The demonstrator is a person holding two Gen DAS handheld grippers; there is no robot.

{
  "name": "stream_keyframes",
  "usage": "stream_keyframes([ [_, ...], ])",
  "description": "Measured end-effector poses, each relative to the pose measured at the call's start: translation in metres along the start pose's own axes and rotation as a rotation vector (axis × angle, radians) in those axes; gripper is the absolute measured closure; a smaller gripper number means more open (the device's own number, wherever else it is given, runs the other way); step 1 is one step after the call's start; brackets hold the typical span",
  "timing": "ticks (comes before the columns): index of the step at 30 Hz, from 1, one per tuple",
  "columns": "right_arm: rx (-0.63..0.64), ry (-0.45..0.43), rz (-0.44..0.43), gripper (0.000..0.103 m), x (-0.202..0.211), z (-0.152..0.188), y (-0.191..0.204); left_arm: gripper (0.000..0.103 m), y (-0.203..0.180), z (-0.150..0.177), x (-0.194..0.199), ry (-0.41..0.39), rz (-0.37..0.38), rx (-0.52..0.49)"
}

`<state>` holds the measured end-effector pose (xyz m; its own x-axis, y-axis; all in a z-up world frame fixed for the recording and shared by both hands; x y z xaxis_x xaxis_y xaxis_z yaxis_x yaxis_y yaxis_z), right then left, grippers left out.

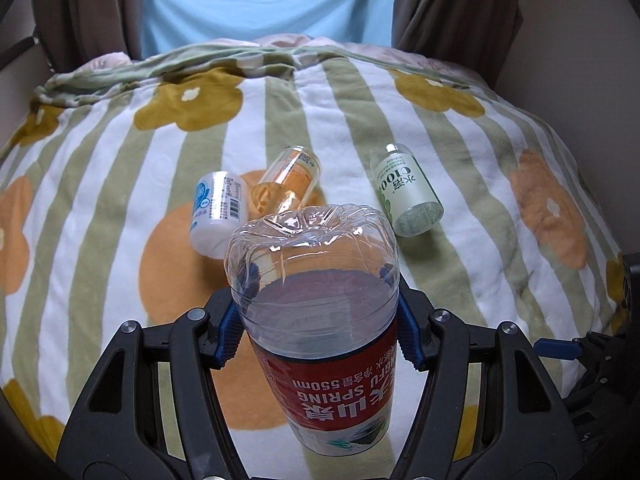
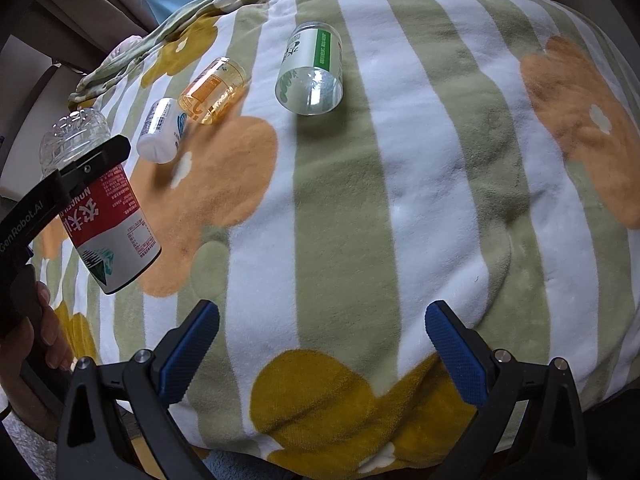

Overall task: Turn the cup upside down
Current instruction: 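Rotate the left tool to turn the bottle cap-down and lower it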

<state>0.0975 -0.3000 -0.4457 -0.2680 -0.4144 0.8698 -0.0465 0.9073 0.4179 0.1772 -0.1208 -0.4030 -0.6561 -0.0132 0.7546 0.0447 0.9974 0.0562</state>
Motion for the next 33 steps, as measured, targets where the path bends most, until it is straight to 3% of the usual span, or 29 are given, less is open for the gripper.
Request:
stream_keyframes([
  [8, 0.023, -0.031, -0.010, 0.000, -0.014, 0.009, 0.002, 0.043, 0.002, 0.021, 0.001, -0.160, -0.033, -0.015],
  [17, 0.020, -0.061, 0.001, 0.000, -0.024, 0.016, -0.008, 0.043, -0.005, 0.042, -0.006, -0.242, -0.047, -0.009],
  [29, 0.028, -0.065, -0.001, 0.000, -0.032, 0.022, -0.007, 0.043, -0.008, 0.070, -0.014, -0.222, -0.047, -0.012],
  [33, 0.028, -0.061, -0.001, 0.000, -0.031, 0.024, -0.007, 0.043, -0.014, 0.082, -0.014, -0.151, -0.034, -0.048],
])
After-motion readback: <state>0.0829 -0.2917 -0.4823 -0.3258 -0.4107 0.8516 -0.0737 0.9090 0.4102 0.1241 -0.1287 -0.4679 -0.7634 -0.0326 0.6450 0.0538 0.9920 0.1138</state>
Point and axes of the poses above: each gripper's, at about its wrist camera, not at the fingertips, and x roughly against the way its jaws point, y to its left, z to its underside, the point moved 7 cm from there along -x, roughly the way its jaws point, and after that the axes turned 11 degrees about -z, right-handed, at the moved point
